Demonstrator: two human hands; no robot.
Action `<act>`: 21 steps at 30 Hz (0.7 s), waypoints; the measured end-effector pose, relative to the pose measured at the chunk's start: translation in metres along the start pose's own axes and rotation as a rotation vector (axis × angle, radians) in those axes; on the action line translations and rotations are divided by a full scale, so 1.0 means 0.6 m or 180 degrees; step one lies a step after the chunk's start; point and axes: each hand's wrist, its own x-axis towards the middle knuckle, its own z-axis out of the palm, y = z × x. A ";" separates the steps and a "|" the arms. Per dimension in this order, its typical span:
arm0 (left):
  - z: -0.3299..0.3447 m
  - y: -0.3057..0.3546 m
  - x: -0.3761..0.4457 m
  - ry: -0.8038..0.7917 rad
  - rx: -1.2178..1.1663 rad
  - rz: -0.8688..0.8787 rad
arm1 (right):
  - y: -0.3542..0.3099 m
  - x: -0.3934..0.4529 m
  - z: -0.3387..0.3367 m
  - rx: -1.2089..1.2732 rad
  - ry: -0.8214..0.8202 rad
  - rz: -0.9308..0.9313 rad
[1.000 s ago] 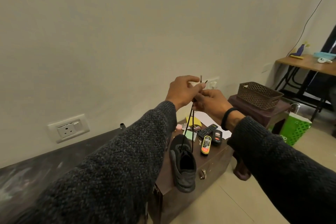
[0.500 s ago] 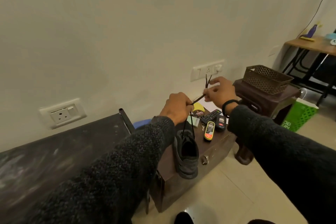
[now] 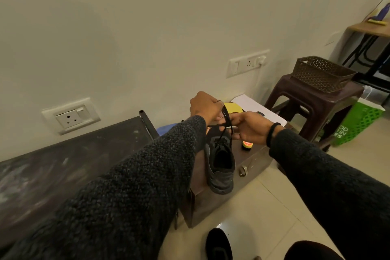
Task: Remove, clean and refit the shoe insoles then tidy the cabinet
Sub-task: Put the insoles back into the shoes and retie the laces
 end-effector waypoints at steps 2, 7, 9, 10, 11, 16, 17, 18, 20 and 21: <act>0.003 -0.006 -0.005 0.0063 -0.0369 -0.0497 | -0.005 -0.008 -0.002 0.0097 0.0060 0.0029; 0.027 -0.062 -0.036 -0.0321 -0.1165 -0.1562 | -0.013 -0.019 0.002 -0.1816 0.0587 -0.0257; 0.035 -0.082 -0.060 -0.0768 -0.1544 -0.2070 | -0.013 -0.014 0.001 -0.2828 0.0759 -0.0494; 0.039 -0.091 -0.072 -0.0957 -0.1743 -0.2290 | -0.012 -0.011 0.004 -0.3369 0.0787 -0.0596; 0.045 -0.098 -0.084 -0.1101 -0.1927 -0.2472 | -0.009 -0.007 0.008 -0.3873 0.0762 -0.0667; 0.095 -0.111 -0.107 -0.1403 -0.2792 -0.2952 | 0.030 -0.025 0.070 -0.5598 0.1196 -0.1481; 0.103 -0.112 -0.106 -0.1390 -0.2970 -0.3010 | 0.047 -0.032 0.076 -0.5660 0.1331 -0.1680; 0.109 -0.114 -0.106 -0.1371 -0.3104 -0.3059 | 0.063 -0.040 0.077 -0.5654 0.1441 -0.1778; 0.118 -0.124 -0.103 -0.1376 -0.3206 -0.3103 | 0.097 -0.053 0.070 -0.5395 0.1691 -0.1892; 0.121 -0.129 -0.102 -0.1388 -0.3216 -0.3115 | 0.114 -0.055 0.063 -0.5207 0.1834 -0.1968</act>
